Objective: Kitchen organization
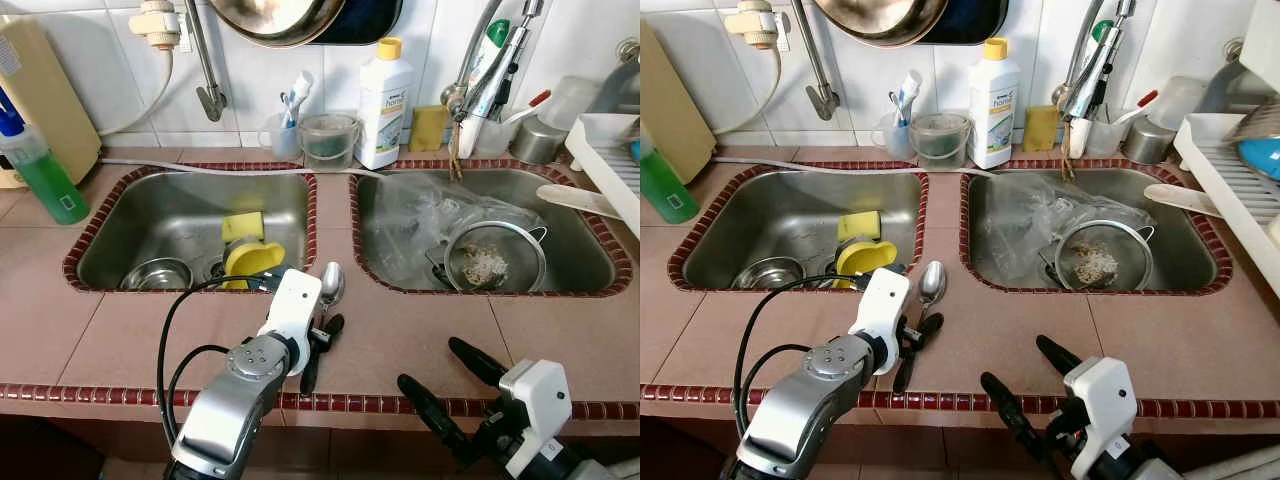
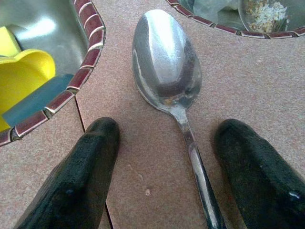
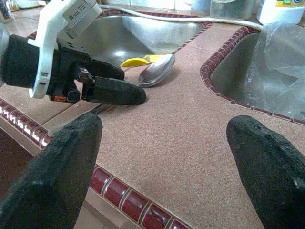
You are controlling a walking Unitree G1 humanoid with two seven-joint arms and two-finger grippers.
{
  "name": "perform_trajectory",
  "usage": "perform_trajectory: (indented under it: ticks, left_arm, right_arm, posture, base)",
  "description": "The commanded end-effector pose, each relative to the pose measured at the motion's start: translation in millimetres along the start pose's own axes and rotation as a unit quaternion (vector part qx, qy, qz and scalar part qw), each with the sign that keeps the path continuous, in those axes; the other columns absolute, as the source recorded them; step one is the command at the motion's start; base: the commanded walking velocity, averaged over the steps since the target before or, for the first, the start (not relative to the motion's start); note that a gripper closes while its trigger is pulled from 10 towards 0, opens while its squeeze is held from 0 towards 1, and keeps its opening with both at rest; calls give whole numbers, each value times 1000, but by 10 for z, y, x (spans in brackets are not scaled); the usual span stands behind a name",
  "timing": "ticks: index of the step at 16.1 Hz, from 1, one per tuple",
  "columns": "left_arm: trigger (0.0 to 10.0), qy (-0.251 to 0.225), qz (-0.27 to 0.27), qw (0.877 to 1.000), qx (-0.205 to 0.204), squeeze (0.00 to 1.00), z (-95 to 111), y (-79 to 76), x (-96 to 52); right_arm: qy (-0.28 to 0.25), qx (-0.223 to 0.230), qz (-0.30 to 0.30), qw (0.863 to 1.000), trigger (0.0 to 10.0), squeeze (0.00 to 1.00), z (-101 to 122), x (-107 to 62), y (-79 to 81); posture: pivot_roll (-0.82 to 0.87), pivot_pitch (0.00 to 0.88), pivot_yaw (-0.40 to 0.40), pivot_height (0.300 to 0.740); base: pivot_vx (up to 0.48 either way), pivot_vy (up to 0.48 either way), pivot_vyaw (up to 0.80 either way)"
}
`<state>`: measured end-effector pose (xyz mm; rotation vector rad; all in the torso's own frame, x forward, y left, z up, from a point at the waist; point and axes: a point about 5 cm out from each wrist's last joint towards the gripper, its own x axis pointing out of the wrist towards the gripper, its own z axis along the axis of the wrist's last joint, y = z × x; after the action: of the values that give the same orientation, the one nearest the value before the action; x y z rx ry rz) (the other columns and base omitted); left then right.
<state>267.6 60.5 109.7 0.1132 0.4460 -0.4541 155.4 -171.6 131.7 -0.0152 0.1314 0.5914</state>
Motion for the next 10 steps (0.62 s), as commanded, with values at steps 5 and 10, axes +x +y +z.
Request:
perform_trajectory:
  ticks: [5, 10]
  left_arm:
    - [0, 35, 18, 999, 19, 0, -144, 46, 44]
    - [0, 38, 15, 999, 36, 0, -133, 37, 54]
  right_arm:
    - [-8, -6, -3, 1000, 10000, 0, 69, -36, 1]
    - [-8, -5, -3, 1000, 10000, 0, 82, -43, 6]
  posture:
    - [-214, 60, 46, 740]
    - [-219, 55, 50, 740]
  base:
    - [0, 0, 0]
    - [0, 0, 0]
